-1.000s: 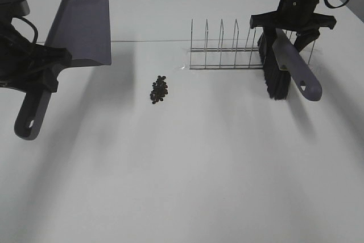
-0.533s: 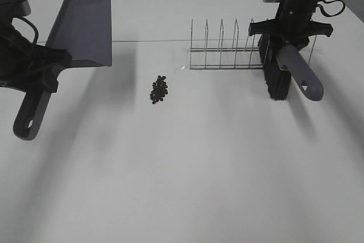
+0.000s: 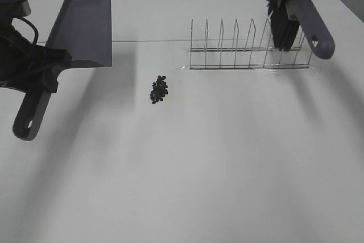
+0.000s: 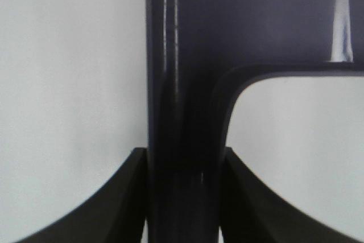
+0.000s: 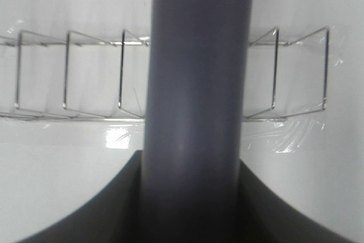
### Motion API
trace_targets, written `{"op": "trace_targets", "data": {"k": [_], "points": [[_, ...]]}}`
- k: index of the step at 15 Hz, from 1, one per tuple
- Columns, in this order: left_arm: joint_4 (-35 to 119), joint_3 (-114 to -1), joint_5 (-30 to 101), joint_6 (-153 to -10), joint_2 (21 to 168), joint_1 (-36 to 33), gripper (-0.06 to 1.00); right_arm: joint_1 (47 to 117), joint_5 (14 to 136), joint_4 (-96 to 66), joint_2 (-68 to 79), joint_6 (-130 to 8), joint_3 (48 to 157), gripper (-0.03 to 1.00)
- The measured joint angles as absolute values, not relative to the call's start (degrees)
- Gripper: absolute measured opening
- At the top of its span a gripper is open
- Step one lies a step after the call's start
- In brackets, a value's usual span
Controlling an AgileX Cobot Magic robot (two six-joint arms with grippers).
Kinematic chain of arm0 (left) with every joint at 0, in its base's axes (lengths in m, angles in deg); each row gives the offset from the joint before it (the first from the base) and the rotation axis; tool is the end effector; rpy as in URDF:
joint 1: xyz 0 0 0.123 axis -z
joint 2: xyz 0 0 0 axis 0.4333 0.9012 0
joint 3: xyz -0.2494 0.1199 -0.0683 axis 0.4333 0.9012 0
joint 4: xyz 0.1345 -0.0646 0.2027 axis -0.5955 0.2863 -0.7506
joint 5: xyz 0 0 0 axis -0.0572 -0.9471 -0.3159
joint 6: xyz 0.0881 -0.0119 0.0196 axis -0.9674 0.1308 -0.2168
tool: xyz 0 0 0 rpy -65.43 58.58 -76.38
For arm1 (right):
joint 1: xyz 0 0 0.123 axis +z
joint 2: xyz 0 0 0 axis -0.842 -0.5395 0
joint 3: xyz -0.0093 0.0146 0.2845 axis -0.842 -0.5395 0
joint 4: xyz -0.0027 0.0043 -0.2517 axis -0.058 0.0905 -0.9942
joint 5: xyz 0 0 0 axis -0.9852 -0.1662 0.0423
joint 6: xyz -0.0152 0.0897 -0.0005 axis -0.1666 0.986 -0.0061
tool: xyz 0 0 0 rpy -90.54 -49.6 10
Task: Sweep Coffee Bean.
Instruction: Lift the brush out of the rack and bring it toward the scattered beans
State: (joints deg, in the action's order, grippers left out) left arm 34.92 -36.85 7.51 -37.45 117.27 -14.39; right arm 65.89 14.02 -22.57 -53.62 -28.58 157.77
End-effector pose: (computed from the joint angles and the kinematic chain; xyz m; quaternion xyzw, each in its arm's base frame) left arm 0.3242 -0.0701 0.2057 -0.0325 0.9718 -0.0819 0.2186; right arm 0.5010 0.0762 0.2820 0.0078 0.9702 0.0431 0.2383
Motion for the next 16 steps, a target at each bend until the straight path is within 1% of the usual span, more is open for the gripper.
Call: {"op": "trace_targets", "data": {"k": [3,7,8,10,12,14,16], "points": [[34.9,-36.8,7.5,-37.4,117.3,-14.4,0.35,65.9,14.0,-20.6,-48.4,-28.6,156.3,0.34],[34.9,-36.8,7.5,-37.4,119.0,-14.3,0.35,67.1,13.8,-19.5,-40.9,-28.5,142.5,0.34],[34.9,-36.8,7.5,-37.4,119.9,-14.2,0.35,67.8,13.8,-20.0,-40.0,-28.2,140.5,0.34],[34.9,-36.8,7.8,-37.4,123.6,-13.2,0.35,72.6,13.8,-27.0,-37.2,-26.1,133.4,0.34],[34.9,-36.8,9.7,-37.3,127.4,-10.4,0.35,80.8,13.8,-36.0,-36.3,-22.0,127.3,0.34],[34.9,-36.8,10.4,-36.1,130.5,-9.4,0.35,85.8,13.9,-38.1,-37.2,-19.9,124.4,0.34],[34.9,-36.8,10.7,-35.9,133.1,-9.4,0.35,88.9,13.9,-38.5,-39.5,-19.6,124.2,0.34]]}}
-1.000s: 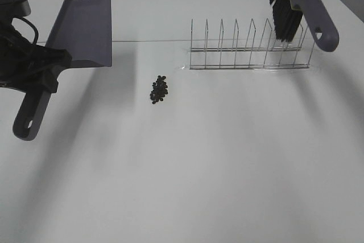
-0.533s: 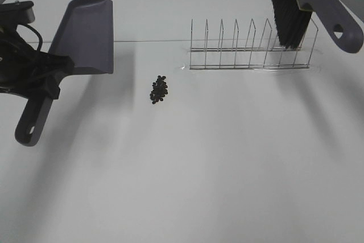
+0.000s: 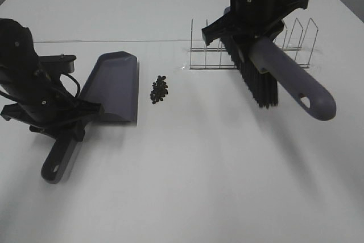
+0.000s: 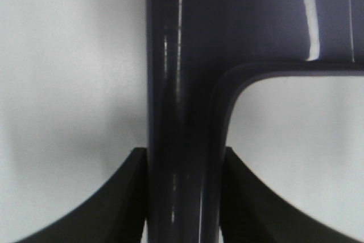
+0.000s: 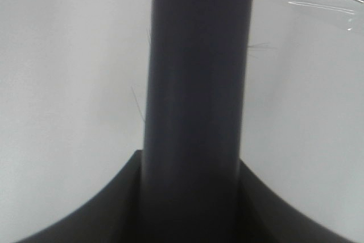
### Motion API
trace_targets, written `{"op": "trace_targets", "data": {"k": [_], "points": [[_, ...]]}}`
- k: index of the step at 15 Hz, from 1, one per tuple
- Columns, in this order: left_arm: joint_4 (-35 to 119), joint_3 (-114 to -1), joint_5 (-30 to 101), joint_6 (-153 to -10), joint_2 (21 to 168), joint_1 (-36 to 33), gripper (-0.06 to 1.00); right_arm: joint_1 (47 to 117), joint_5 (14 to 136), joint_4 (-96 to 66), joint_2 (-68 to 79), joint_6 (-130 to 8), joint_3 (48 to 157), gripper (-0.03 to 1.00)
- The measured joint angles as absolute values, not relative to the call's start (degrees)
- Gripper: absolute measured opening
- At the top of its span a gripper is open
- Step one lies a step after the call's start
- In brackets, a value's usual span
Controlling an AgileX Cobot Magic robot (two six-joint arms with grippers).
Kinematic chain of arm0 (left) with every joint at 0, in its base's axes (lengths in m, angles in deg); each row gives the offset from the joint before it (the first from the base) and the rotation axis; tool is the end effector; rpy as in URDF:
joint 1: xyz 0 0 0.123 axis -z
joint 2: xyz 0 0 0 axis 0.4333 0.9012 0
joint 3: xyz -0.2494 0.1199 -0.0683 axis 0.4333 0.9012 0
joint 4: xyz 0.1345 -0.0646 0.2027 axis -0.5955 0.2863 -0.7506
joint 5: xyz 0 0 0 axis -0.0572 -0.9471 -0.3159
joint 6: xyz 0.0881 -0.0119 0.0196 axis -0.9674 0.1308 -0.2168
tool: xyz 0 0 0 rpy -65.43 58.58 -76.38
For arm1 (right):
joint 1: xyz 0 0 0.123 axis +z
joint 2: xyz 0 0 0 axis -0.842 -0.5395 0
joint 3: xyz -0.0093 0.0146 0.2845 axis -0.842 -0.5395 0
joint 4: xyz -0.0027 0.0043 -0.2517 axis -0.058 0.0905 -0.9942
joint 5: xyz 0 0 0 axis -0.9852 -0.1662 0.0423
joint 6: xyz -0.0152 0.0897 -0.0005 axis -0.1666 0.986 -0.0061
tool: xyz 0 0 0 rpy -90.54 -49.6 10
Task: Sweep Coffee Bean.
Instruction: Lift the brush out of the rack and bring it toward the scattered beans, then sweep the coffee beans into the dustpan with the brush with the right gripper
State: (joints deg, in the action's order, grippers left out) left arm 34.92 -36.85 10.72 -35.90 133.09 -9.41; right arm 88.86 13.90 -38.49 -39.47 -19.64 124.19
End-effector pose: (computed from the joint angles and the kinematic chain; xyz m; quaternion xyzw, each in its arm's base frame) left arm 0.3314 -0.1017 0.1132 -0.0086 0.9920 -0.0610 0.1105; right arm 0.3797 0.2064 0.2384 -0.1492 0.9777 -0.0853 0.1204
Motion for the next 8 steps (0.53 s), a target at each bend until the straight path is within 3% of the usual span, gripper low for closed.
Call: {"op": "trace_targets", "data": {"k": [8], "points": [[34.9,-38.6,11.9,-35.8,137.0,-7.0,0.35,90.6,17.2,-38.4,-51.4,-19.7,125.6,0.34]]}}
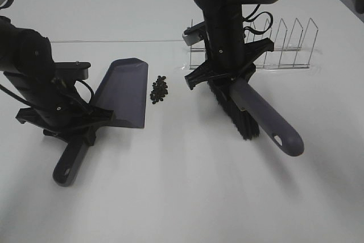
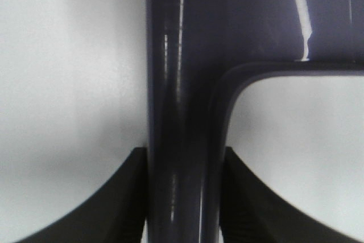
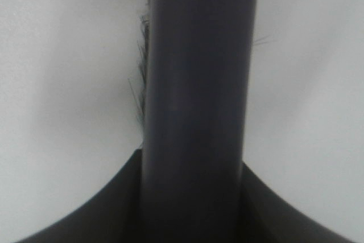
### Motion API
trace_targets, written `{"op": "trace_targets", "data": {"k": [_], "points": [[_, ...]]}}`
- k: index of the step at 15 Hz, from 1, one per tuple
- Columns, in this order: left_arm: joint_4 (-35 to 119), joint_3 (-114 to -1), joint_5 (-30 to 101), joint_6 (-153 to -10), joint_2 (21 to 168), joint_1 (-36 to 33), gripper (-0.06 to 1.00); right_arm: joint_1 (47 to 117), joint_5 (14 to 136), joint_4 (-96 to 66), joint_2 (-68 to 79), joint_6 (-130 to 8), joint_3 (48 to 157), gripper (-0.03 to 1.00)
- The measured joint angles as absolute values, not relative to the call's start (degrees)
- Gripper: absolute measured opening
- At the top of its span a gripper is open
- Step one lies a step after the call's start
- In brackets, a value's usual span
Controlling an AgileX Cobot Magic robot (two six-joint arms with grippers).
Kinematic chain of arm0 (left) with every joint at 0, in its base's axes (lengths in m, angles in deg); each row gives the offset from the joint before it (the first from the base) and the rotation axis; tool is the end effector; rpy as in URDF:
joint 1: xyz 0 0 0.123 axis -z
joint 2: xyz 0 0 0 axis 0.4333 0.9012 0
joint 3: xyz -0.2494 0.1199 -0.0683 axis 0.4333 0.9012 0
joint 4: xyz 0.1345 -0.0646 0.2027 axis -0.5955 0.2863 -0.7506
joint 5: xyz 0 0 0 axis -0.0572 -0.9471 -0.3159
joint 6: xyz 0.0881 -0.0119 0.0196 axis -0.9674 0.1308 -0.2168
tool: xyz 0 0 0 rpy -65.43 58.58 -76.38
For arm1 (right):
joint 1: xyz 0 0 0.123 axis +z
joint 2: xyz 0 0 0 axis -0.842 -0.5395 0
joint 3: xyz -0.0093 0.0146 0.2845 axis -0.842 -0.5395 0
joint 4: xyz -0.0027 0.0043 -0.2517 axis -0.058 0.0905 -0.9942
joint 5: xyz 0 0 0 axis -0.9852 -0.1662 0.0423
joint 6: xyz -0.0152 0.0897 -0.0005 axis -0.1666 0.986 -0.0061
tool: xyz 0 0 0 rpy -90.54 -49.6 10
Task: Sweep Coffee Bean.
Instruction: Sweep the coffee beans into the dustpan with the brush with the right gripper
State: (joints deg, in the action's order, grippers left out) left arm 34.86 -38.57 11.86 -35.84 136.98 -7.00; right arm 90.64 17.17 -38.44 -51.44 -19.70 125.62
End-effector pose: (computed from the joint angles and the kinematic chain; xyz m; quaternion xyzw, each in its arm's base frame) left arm 0.3348 -0.1180 0.0959 0.0113 0.9930 -0.0594 0.1010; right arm 0.3927 0.2316 0.1522 -0.1800 0.9760 -0.1057 0.0626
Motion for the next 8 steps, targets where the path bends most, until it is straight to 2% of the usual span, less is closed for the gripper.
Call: {"op": "trace_targets", "data": {"k": [4,8], "points": [[34.9,-38.6,11.6,-35.8,137.0,-7.0,0.35,91.6,15.9,-32.1,-57.6,-25.2,134.9,0.34],[34.9,-38.6,11.6,-35.8,137.0,-7.0,0.35,95.7,14.9,-26.3,-63.7,-30.6,146.0,0.34]]}}
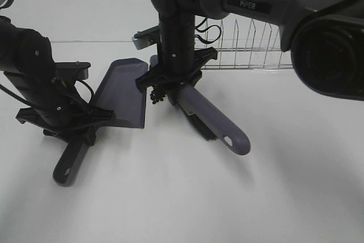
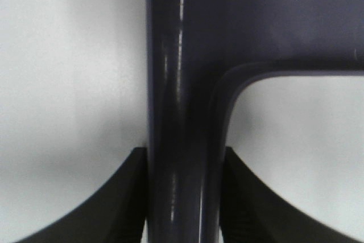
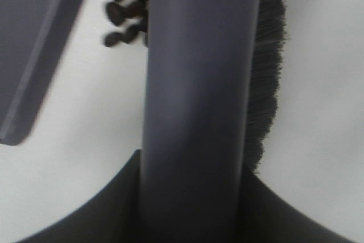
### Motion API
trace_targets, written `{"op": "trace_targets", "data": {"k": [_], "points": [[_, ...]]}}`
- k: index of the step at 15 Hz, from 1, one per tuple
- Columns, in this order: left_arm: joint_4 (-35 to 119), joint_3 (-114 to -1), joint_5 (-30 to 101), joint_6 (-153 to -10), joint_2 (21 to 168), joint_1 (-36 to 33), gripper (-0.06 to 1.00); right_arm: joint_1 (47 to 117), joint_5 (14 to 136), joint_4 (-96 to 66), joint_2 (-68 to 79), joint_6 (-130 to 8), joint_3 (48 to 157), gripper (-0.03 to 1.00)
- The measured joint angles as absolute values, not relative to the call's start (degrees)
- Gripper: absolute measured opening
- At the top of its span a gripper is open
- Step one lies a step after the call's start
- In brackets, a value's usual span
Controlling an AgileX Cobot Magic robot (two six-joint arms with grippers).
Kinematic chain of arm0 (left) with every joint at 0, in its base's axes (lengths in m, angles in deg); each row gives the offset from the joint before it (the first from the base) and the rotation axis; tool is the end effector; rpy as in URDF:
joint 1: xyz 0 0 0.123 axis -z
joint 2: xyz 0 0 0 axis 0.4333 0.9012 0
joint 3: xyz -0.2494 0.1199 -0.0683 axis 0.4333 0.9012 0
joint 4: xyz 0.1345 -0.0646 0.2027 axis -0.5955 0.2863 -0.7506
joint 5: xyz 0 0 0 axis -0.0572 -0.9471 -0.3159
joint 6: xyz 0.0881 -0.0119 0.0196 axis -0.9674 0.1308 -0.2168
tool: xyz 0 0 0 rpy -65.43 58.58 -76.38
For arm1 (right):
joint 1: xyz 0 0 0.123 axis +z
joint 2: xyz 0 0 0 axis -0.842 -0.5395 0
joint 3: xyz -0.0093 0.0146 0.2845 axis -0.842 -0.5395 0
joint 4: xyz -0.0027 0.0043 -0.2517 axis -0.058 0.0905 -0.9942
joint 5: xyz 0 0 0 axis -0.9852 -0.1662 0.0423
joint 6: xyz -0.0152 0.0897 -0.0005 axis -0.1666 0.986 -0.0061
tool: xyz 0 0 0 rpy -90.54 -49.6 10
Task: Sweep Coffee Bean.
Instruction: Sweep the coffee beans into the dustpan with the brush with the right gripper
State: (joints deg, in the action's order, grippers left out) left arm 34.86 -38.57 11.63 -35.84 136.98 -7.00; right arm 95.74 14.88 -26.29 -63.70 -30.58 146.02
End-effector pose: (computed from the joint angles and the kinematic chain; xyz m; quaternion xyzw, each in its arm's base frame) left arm 0.3345 -0.1179 0.0958 0.0114 0.9933 -0.0590 0.0991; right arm 0.4004 0.3115 0.1357 -0.2744 0.9593 0.0002 0.0667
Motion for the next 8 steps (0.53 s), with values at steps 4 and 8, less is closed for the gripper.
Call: {"op": "trace_targets", "data": {"k": [4,8], "points": [[35.0,-38.6,11.6,-35.8,137.0,-7.0,0.35,96.5,13.9,-14.5,-67.4,-33.7,154.9,0.34],[35.0,-38.6,11.5,-35.8,137.0,-7.0,0.35,96.5,13.8,-15.1,-67.6,-33.0,163.3,0.34]]}}
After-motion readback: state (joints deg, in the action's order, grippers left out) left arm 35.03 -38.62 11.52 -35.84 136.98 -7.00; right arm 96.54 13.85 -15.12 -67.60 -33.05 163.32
